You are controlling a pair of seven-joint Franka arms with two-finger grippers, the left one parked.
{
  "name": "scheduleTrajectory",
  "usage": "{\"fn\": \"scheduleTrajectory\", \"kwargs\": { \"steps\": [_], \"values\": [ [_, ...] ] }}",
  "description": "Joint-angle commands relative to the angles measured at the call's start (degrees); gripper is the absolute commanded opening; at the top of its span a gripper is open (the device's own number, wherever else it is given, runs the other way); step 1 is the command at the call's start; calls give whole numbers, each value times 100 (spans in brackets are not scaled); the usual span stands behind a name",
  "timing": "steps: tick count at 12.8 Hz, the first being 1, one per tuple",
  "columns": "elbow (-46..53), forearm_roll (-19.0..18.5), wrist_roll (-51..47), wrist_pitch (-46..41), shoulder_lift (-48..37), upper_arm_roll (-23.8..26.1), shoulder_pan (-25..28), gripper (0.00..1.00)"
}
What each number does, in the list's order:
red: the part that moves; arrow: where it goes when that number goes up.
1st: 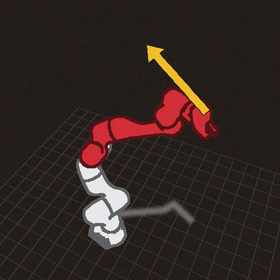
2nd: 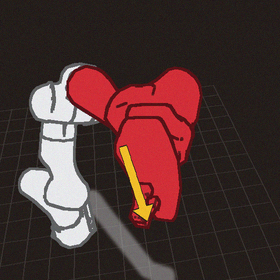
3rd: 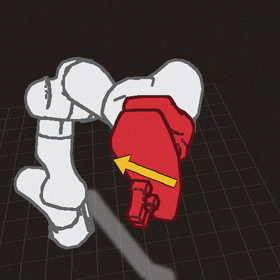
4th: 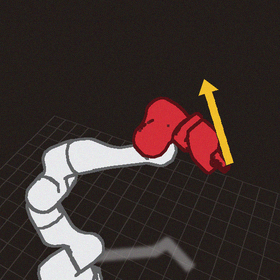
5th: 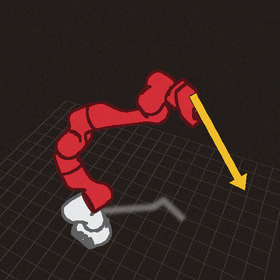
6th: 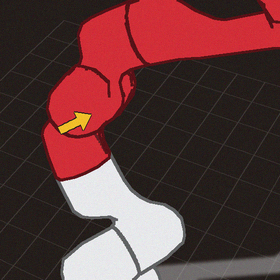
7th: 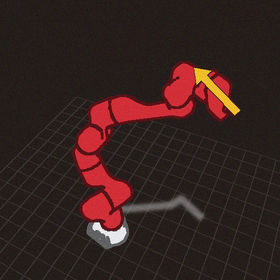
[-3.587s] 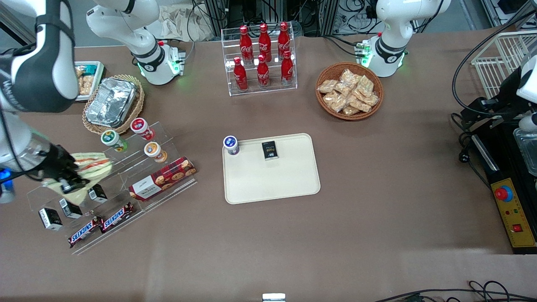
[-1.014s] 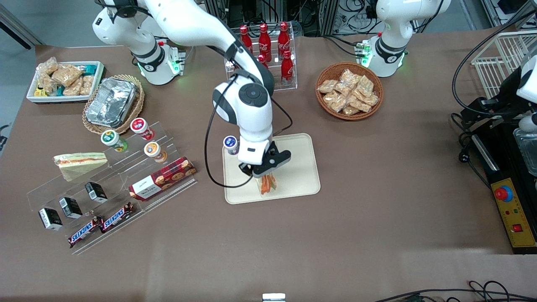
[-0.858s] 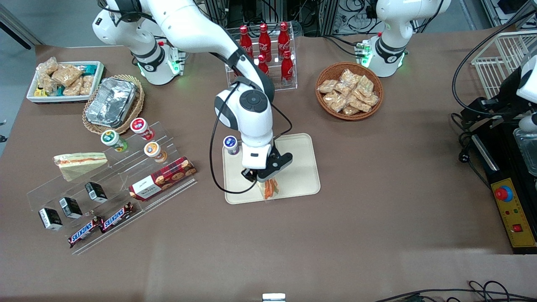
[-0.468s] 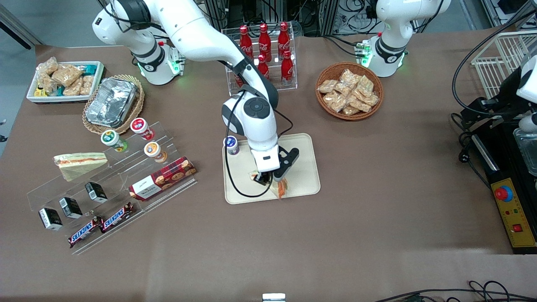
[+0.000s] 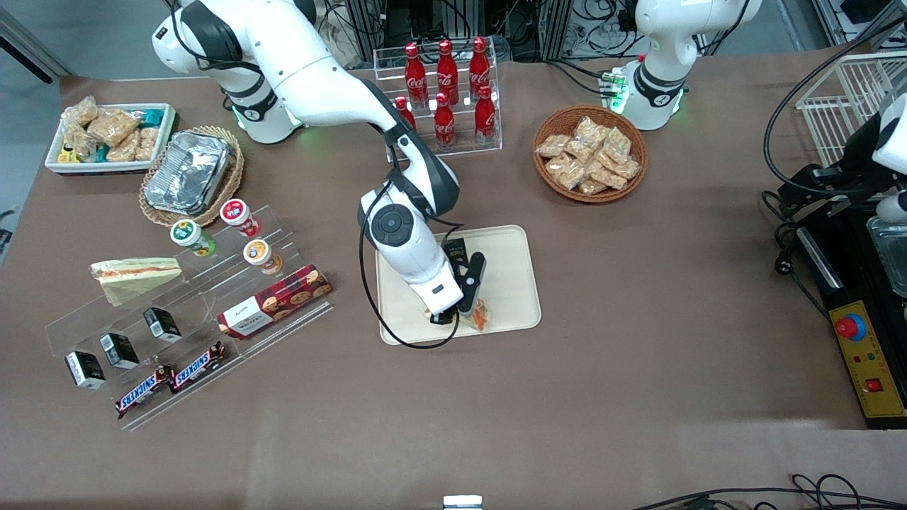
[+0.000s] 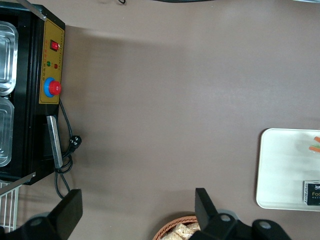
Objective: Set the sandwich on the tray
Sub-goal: 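Lower the sandwich onto the tray and open the right gripper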
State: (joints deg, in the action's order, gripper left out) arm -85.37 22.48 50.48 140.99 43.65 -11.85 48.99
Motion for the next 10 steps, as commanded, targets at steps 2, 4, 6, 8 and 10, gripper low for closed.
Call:
{"fn": "scheduleTrajectory", "kwargs": {
  "steps": [2,4,6,8,10],
  "values": [
    [-173,353,830,122,12,113,-3,0],
    [-164,634,1173,139,91,113,6,0],
    [-164,959,1490,192,223,113,-3,0],
    [-155,1206,1666,375,346,113,-3,0],
    [-147,1233,1903,867,408,113,-3,0]
  ]
}}
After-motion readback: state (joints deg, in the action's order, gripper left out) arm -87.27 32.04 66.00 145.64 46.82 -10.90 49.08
